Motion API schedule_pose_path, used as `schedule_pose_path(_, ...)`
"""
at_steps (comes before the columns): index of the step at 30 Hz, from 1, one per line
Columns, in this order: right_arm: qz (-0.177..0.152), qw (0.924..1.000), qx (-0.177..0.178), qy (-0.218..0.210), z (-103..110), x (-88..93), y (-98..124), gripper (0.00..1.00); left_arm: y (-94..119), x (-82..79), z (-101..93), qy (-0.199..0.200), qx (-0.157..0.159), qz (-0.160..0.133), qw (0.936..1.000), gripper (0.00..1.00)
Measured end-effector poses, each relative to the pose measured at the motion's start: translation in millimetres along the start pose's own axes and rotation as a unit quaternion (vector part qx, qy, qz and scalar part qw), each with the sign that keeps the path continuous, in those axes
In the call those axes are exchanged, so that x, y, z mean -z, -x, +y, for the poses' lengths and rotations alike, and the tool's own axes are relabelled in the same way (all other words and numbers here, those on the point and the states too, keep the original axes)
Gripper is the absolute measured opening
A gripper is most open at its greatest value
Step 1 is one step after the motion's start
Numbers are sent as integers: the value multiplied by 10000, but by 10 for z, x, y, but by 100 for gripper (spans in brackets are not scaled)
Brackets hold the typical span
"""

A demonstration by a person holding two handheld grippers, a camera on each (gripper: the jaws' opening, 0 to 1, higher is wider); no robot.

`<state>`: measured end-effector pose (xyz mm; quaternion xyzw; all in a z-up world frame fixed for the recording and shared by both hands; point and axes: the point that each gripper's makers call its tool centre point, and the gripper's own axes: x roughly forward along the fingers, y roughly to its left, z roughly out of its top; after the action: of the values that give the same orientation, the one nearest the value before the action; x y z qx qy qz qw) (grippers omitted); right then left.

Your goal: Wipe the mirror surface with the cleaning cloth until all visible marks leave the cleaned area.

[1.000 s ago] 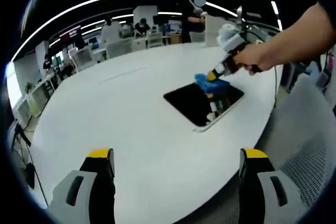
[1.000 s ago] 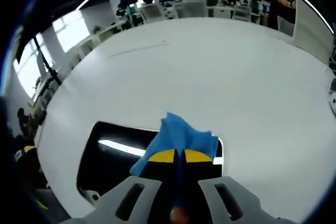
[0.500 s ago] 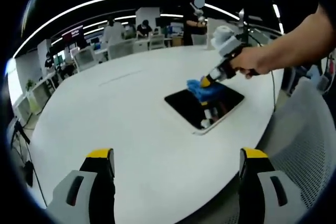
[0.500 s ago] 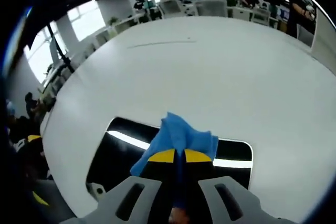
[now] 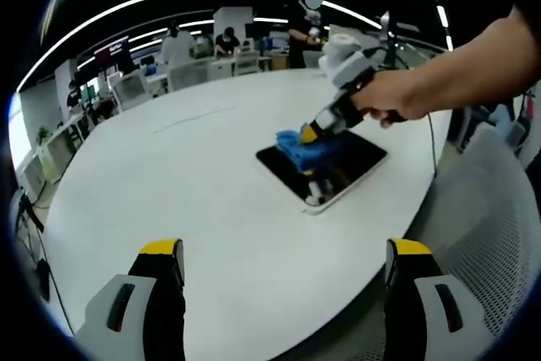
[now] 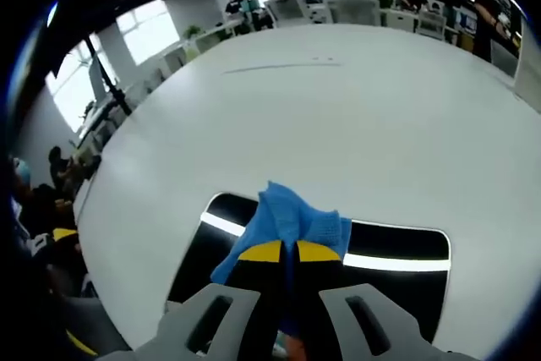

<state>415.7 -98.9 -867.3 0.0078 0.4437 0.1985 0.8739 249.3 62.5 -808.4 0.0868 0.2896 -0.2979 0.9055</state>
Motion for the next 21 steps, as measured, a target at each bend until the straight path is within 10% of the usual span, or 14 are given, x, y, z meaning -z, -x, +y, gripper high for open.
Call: schedule_pose_path(21, 142, 9986, -346, 384, 448, -166, -234, 0, -10, 107, 55, -95, -26, 129, 9999, 99)
